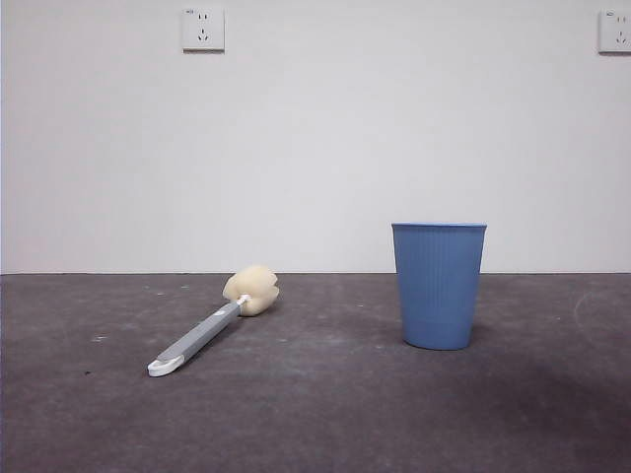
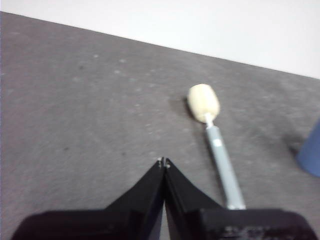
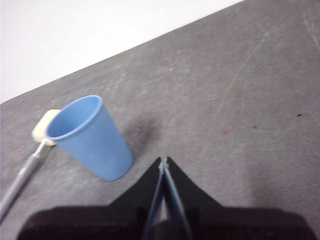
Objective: Pick up the cup brush,pick up the cup,insert the brush into the cup,clean the cup,put the cup brush back,put the cup back to the fixed position on the table
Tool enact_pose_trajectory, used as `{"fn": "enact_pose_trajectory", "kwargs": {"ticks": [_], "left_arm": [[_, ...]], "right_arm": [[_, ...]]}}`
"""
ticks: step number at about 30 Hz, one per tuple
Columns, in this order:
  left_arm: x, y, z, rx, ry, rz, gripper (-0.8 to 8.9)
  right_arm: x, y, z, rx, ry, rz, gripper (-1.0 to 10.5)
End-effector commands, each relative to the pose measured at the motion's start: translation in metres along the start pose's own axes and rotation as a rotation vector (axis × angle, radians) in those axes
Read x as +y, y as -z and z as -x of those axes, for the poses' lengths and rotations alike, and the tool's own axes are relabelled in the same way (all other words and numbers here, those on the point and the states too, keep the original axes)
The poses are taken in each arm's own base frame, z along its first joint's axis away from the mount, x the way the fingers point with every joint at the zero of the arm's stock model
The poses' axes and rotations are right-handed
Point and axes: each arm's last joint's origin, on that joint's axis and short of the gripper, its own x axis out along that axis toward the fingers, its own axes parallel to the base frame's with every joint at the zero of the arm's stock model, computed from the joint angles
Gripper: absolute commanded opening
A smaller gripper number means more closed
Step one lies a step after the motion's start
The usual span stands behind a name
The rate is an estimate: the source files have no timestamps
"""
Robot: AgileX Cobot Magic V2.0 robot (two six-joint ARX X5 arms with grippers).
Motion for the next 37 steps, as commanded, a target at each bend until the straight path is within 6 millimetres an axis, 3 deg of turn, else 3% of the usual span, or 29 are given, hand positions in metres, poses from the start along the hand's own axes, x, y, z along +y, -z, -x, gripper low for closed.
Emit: {"fn": "enact_pose_trajectory", "kwargs": {"ticks": [1, 9, 21, 29, 35, 36, 37], "left_arm": [[-0.005, -0.010, 0.005, 0.010, 0.042, 0.020, -0.07], [-0.018, -0.040, 0.015, 0.074, 0.147, 0.029, -0.07], [-0.039, -0.094, 0.025, 0.309, 0.304, -0.076, -0.07], [-0.047, -0.116, 0.031, 0.502, 0.341, -0.118, -0.07], [-0.051, -0.122, 0.033, 0.556, 0.361, -0.125, 0.03], [-0.051, -0.121, 0.033, 0.560, 0.358, -0.123, 0.47], [-0.051, -0.121, 0.033, 0.561, 0.354, -0.118, 1.61]], "right_arm": [[0.007, -0.011, 0.004, 0.023, -0.046, -0.011, -0.1], [0.027, -0.048, 0.013, 0.138, -0.119, -0.011, -0.1], [0.060, -0.101, 0.028, 0.461, -0.225, 0.201, -0.1], [0.073, -0.115, 0.032, 0.657, -0.270, 0.258, -0.1], [0.077, -0.113, 0.032, 0.689, -0.315, 0.282, 0.1], [0.077, -0.113, 0.032, 0.689, -0.314, 0.278, 0.5], [0.077, -0.113, 0.032, 0.690, -0.312, 0.274, 1.6]]}}
